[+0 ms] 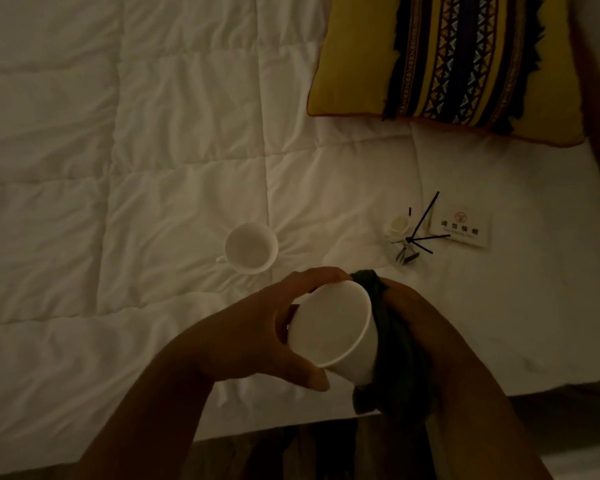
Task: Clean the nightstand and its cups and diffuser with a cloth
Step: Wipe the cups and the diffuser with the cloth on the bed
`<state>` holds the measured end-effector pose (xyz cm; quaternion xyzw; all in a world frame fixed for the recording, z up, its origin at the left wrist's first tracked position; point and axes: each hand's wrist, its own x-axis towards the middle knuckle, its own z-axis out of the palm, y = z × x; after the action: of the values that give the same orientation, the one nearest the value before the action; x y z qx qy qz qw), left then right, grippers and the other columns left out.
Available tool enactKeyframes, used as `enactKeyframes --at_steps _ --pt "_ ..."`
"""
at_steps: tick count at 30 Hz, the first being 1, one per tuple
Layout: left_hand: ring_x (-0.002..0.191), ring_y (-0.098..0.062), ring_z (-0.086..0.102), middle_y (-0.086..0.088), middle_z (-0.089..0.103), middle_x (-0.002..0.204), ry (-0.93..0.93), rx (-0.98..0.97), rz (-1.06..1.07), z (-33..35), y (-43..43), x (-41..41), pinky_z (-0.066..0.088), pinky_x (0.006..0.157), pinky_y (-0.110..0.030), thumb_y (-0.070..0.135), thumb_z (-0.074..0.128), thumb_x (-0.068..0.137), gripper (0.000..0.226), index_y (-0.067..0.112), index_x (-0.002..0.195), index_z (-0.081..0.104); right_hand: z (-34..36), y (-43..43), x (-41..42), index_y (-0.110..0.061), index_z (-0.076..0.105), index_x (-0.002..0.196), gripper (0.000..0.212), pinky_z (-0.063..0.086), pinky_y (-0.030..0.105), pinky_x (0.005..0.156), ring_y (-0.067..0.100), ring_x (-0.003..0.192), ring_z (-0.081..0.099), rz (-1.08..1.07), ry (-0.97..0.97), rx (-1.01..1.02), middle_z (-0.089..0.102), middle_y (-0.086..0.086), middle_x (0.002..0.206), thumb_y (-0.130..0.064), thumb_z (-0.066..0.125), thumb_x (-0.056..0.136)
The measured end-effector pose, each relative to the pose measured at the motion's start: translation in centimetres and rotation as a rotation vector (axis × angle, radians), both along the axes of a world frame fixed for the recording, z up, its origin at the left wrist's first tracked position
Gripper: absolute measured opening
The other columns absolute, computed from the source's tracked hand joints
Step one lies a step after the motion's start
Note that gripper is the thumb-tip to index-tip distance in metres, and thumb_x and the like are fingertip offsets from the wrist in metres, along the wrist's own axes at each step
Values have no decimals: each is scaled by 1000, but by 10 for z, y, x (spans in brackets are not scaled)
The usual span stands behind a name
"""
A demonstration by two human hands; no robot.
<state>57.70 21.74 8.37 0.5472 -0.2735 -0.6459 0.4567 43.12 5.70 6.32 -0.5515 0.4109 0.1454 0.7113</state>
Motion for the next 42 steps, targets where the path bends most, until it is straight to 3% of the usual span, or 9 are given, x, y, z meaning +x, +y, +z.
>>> enactKeyframes --at_steps 4,7,12,16,21,25,29,36,42 --pt "127 -12 52 19 47 139 22 -18 -40 4 -3 10 51 99 -38 6 84 59 95 46 135 43 11 4 -10 -5 43 137 37 46 13 93 -6 108 60 -66 -37 43 62 0 120 -10 35 102" --pt "123 -15 57 16 51 135 44 8 23 -2 -4 15 53 97 -42 13 83 57 87 49 129 50 10 0 13 -17 60 108 27 45 -1 56 -20 61 60 -8 -20 -19 65 -21 77 -5 38 100" --pt "119 -27 59 -5 50 135 78 78 113 -22 -2 12 54 92 -52 18 85 57 85 40 130 48 15 14 17 -29 68 98 25 52 12 56 7 74 68 -273 -93 -173 72 -8 87 -13 50 94" --pt "96 -31 68 -14 61 118 234 165 370 -33 -5 -3 56 69 -33 30 80 63 68 26 125 53 18 39 15 -29 67 102 25 60 34 62 14 72 72 -312 -193 -373 72 -7 83 -9 56 90" --pt "62 -14 57 -3 60 69 248 202 535 -25 -20 -26 47 59 -24 50 60 86 37 15 76 67 4 76 8 -37 45 133 45 53 39 96 11 125 54 -115 -279 -870 51 -15 135 -34 47 88" --pt "70 -17 64 -8 65 83 191 294 634 -31 -18 -34 51 66 -30 55 64 80 54 5 99 60 -6 81 6 -31 45 135 43 45 41 103 6 130 48 -124 -331 -974 48 -19 137 -37 48 93" --pt "86 -21 71 -8 66 108 41 332 587 -26 -12 -30 54 67 -25 52 78 66 60 26 117 59 0 60 12 -51 49 122 39 51 19 94 -4 112 58 -212 -291 -769 60 -24 121 -36 49 86" --pt "107 1 61 31 56 115 -233 123 308 7 -12 -10 58 86 -29 33 90 54 82 58 119 47 14 0 15 -30 71 98 29 58 28 69 13 84 73 -263 -185 -17 76 -4 93 -14 47 95" --pt "120 2 50 24 45 127 -365 72 -147 25 -21 3 52 98 -30 31 92 55 96 63 126 37 20 -2 6 -33 78 69 15 57 20 72 2 72 72 -76 -222 229 77 -9 75 -39 65 67"
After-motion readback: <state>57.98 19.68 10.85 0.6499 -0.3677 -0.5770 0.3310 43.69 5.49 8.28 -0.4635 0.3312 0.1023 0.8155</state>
